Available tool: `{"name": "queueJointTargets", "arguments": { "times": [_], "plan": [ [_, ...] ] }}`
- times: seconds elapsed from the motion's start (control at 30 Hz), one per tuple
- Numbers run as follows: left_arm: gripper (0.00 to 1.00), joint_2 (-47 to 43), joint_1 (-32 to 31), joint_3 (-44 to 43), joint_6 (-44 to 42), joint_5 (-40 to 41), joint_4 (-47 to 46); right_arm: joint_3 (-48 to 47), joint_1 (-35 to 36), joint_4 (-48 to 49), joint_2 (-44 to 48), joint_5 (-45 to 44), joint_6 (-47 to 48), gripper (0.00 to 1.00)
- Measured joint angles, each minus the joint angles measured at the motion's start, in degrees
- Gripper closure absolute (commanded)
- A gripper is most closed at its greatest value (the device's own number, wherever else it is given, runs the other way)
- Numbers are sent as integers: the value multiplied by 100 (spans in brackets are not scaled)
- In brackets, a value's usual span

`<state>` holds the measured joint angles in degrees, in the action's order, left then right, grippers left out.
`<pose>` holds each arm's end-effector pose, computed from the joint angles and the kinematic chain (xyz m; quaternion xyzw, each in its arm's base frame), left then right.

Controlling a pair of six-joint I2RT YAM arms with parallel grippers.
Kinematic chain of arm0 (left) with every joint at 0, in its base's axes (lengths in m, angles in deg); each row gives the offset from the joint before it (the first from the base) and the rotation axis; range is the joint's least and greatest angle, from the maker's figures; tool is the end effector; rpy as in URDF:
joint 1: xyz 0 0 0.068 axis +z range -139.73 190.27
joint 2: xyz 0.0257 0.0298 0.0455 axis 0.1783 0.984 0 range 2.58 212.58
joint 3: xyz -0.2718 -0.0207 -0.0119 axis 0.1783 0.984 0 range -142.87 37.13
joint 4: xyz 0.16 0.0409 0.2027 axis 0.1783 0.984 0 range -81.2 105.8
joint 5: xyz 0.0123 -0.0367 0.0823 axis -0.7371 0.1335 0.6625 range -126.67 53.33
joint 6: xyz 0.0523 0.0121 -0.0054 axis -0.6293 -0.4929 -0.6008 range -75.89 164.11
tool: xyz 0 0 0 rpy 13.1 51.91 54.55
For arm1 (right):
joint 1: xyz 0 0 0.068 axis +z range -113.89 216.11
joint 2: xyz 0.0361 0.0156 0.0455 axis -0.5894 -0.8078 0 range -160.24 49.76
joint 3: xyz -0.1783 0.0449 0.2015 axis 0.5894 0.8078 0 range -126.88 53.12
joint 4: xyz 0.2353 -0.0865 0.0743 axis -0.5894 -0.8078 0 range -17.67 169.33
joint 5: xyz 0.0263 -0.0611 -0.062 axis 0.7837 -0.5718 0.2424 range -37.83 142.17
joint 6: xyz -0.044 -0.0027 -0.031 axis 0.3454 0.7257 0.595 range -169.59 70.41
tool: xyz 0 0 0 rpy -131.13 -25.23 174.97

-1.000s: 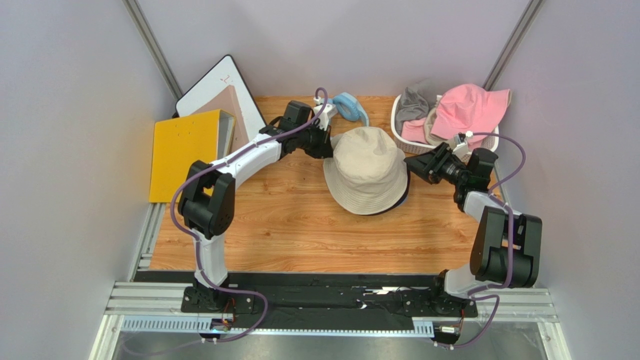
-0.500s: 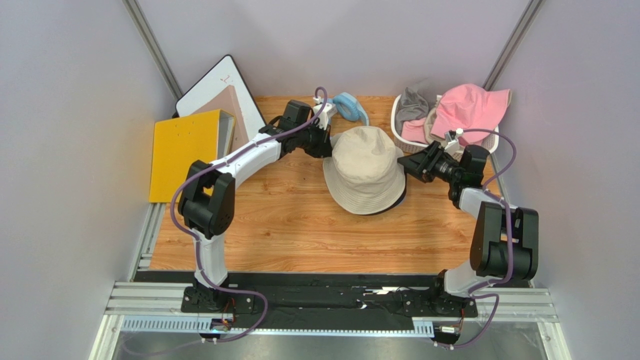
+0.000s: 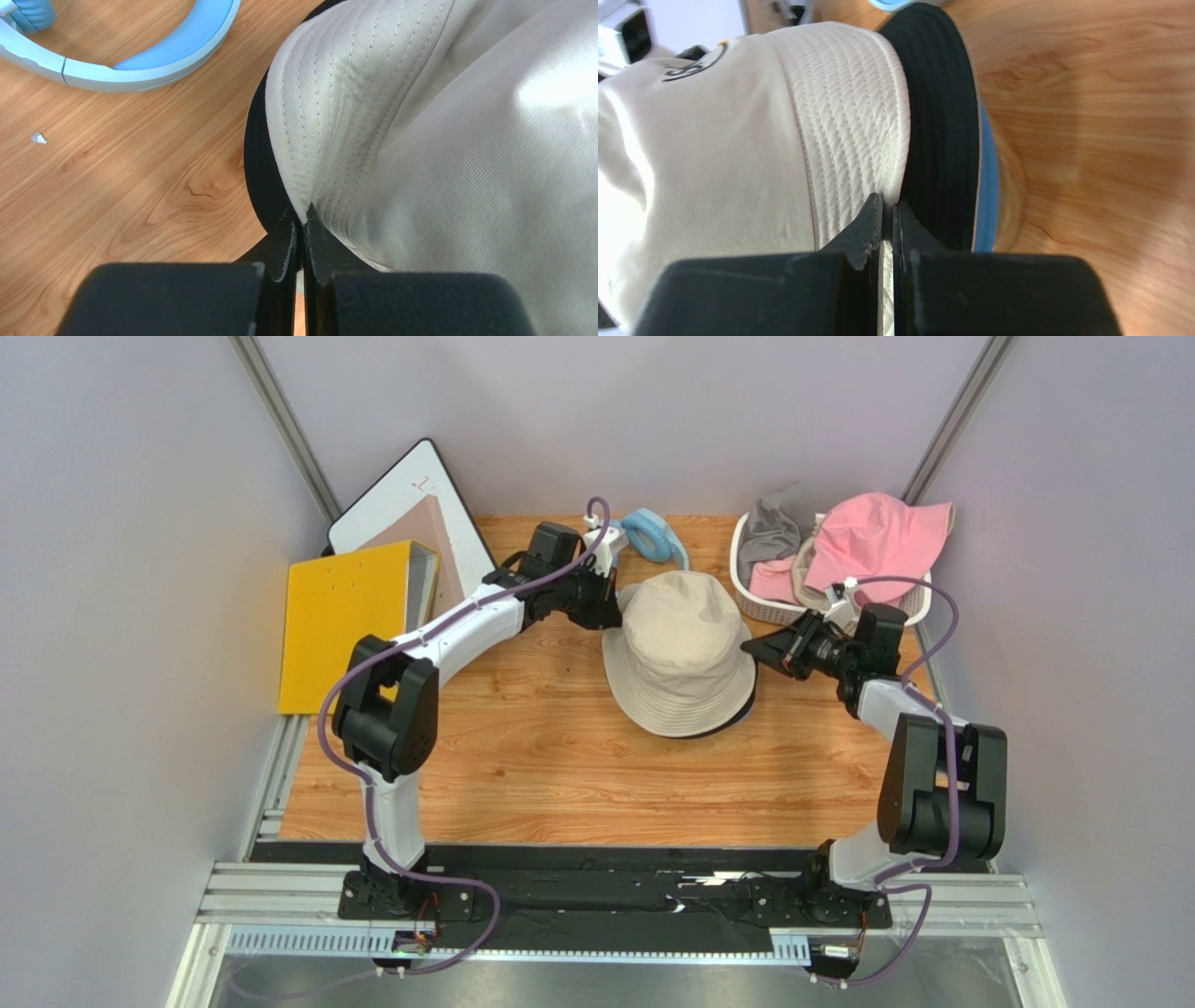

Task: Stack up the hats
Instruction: Stack the hat on the hat.

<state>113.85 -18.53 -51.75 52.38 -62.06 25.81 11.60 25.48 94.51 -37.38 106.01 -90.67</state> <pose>0.3845 -0.2289 0.2543 0.2496 0.8512 -0.3208 0.3321 0.3032 -0.0277 0.1959 0.1352 0.7945 0.4954 0.3242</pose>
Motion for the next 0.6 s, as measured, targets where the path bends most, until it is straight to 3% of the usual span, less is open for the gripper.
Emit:
{"name": "queueJointTargets", "arguments": {
  "times": [0.33, 0.6],
  "plan": [
    [100, 0, -129, 2, 9, 216, -9, -446, 505, -2249, 640, -1685, 1235, 100],
    [100, -2, -256, 358, 11, 446, -339, -708, 1233, -3261, 868, -3038, 1670, 100]
  ]
}}
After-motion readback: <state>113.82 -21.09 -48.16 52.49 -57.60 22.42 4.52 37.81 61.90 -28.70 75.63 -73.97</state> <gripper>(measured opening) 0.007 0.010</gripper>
